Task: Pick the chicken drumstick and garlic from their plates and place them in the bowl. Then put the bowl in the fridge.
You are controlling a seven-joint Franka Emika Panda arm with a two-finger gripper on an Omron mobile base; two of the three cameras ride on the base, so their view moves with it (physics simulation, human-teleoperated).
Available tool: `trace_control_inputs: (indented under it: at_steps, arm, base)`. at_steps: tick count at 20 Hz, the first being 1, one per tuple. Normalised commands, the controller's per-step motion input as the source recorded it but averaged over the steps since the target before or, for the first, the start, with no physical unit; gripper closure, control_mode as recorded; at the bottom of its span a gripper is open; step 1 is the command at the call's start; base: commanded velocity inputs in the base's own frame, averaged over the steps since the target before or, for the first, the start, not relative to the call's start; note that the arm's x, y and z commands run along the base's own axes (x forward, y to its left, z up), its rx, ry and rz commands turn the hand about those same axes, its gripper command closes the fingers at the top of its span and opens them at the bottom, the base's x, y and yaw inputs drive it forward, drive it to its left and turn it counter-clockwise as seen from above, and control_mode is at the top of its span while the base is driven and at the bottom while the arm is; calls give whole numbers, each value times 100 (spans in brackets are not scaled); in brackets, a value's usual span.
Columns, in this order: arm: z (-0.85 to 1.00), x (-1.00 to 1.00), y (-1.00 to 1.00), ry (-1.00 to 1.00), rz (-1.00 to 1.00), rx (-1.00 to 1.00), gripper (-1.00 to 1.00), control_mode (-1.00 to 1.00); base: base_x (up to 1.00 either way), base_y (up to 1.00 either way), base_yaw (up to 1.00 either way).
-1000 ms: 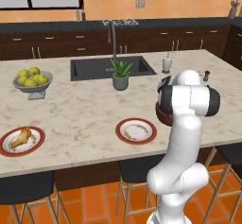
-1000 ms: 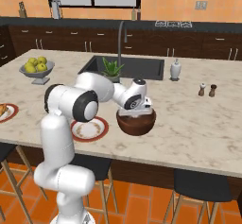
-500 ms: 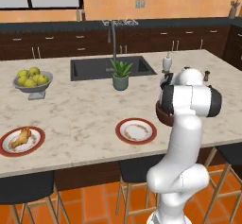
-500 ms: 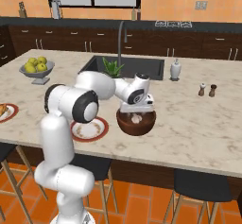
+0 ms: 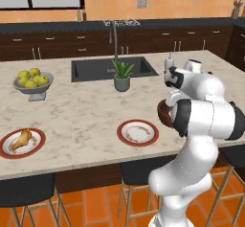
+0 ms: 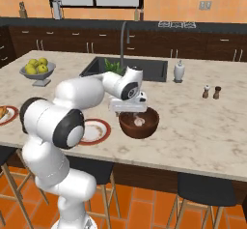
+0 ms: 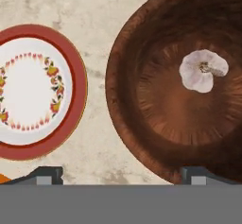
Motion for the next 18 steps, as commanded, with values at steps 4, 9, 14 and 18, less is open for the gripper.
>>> trace_control_inputs:
  at_steps: [4,9,14,18]
  arm:
    - [0,-83,100,3,-9,-9,-100,-100]
    - [0,-58,99,4,-8,-6,-100,-100]
    - [0,-42,85,4,-5,0,-100,-100]
    - [0,-5,22,0,0,0,-100,-100]
  base:
    - [0,0,0]
    - [0,0,0]
    - [0,0,0]
    - [0,0,0]
